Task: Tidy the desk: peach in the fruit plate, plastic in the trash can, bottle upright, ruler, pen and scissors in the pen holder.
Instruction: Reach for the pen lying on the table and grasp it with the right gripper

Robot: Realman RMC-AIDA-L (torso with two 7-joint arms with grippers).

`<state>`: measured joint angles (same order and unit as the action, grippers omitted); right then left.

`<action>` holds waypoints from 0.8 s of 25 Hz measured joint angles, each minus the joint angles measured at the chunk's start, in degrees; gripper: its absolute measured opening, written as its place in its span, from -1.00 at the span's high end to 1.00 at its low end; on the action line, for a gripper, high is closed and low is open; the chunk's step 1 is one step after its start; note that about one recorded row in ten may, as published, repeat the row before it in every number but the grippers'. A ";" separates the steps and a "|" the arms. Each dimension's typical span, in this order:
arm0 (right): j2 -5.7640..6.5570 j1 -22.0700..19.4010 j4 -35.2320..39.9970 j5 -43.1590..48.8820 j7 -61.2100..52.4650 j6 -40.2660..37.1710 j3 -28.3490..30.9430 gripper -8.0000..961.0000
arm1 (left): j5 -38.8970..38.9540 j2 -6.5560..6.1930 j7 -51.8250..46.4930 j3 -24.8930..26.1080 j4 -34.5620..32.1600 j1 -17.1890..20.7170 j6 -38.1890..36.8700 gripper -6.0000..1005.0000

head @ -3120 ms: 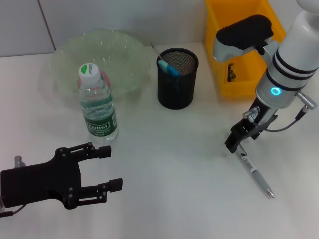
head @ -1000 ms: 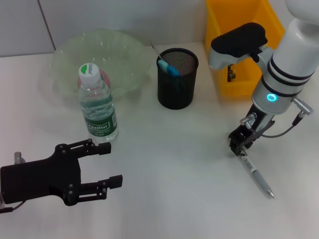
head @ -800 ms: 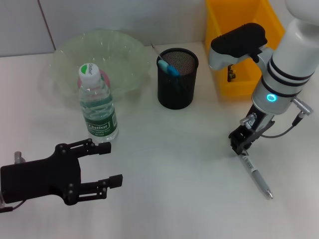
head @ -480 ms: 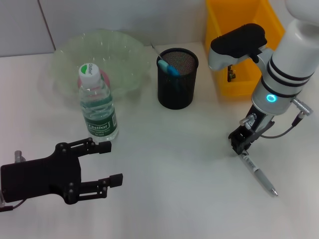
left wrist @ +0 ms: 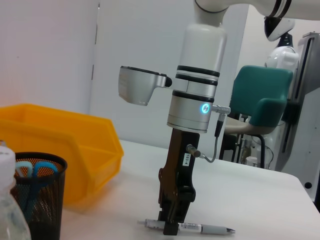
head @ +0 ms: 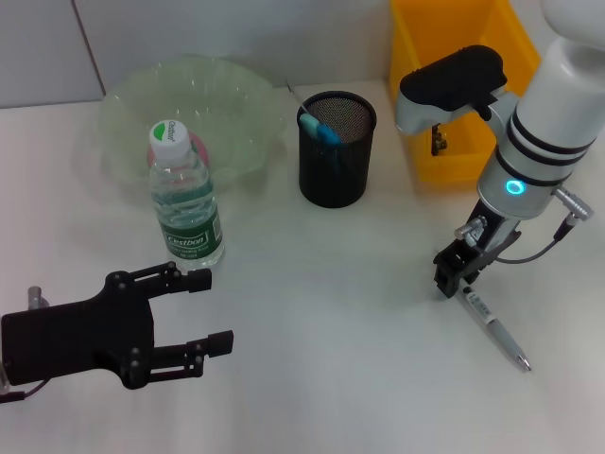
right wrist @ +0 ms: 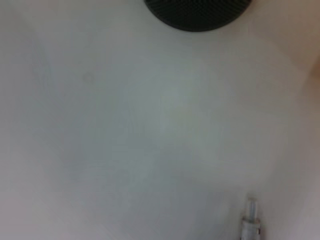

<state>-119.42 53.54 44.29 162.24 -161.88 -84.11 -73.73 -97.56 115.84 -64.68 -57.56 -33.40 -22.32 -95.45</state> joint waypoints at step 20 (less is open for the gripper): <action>0.09 -0.45 1.68 0.11 -0.53 -0.40 -1.36 0.37 | 0.03 -0.09 0.00 0.09 0.00 0.08 -0.17 -0.57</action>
<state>-119.33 53.09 45.97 162.35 -162.41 -84.51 -75.10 -97.53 115.75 -64.68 -57.47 -33.40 -22.24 -95.62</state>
